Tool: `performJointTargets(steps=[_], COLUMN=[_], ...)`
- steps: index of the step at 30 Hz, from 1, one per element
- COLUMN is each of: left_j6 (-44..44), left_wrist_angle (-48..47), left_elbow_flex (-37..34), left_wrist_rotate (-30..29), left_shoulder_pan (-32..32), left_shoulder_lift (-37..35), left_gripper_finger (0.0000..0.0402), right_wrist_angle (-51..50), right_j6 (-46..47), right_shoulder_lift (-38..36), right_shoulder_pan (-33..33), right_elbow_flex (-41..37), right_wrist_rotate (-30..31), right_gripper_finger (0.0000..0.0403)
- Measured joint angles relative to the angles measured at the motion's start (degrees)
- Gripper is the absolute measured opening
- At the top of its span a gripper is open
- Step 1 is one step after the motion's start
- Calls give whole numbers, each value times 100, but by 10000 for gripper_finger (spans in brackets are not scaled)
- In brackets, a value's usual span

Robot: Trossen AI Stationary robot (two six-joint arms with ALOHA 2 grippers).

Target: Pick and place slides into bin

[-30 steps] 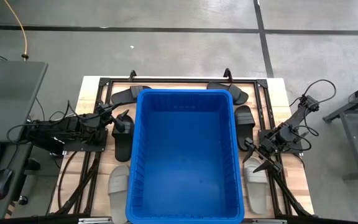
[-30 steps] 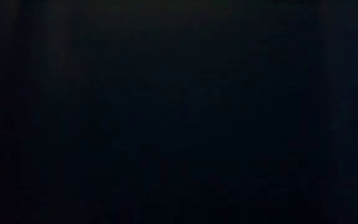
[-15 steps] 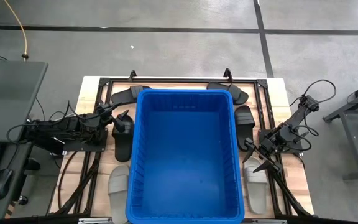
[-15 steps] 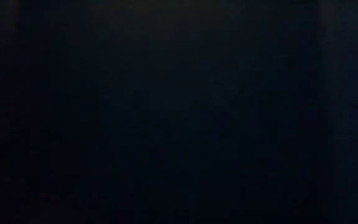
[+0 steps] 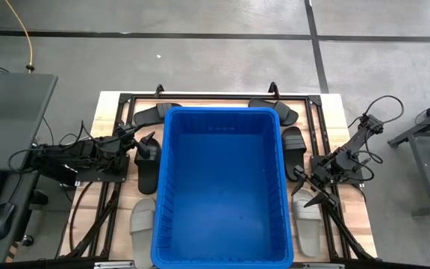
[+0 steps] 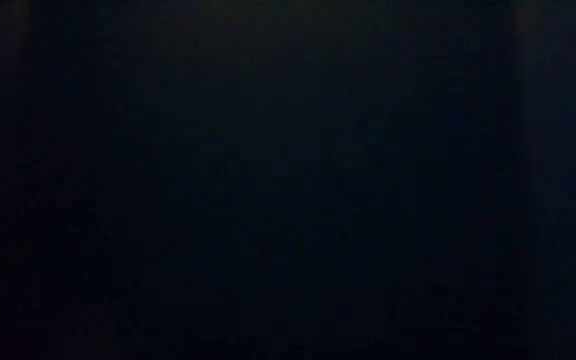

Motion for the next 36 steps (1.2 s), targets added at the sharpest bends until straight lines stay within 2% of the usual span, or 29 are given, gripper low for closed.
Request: performJointTargets(steps=[6,10,15,17,19,24,28,33,36], left_j6=[-30,-534,-1113,-1621,-1966,-2015,-2013,-2011,-2195], left_wrist_angle=[30,290,1204,1643,2130,3122,3554,3683,3673], left_elbow_flex=[2,-1,4,0,2,3,3,2,2], left_wrist_rotate=[58,605,1150,1395,1471,1694,1741,1742,1883], left_shoulder_pan=[0,0,0,0,-2,-2,0,0,0], left_shoulder_lift=[1,1,-3,0,-2,-1,-1,1,-1], left_gripper_finger=[255,255,255,255,255,255,255,255,255], right_wrist_angle=[0,1,0,0,6,519,644,1635,1904], right_j6=[-1,-1,-1,-21,-375,-1380,-1654,-367,628], right_shoulder_lift=[0,0,0,0,0,-7,-2,-4,-7], right_shoulder_pan=[0,0,0,0,-13,-15,-17,-17,-17], right_elbow_flex=[0,-1,-1,0,6,9,9,12,12], right_wrist_rotate=[0,0,2,34,156,1043,1734,2732,3039], right_gripper_finger=[256,256,256,256,256,256,256,256,256])
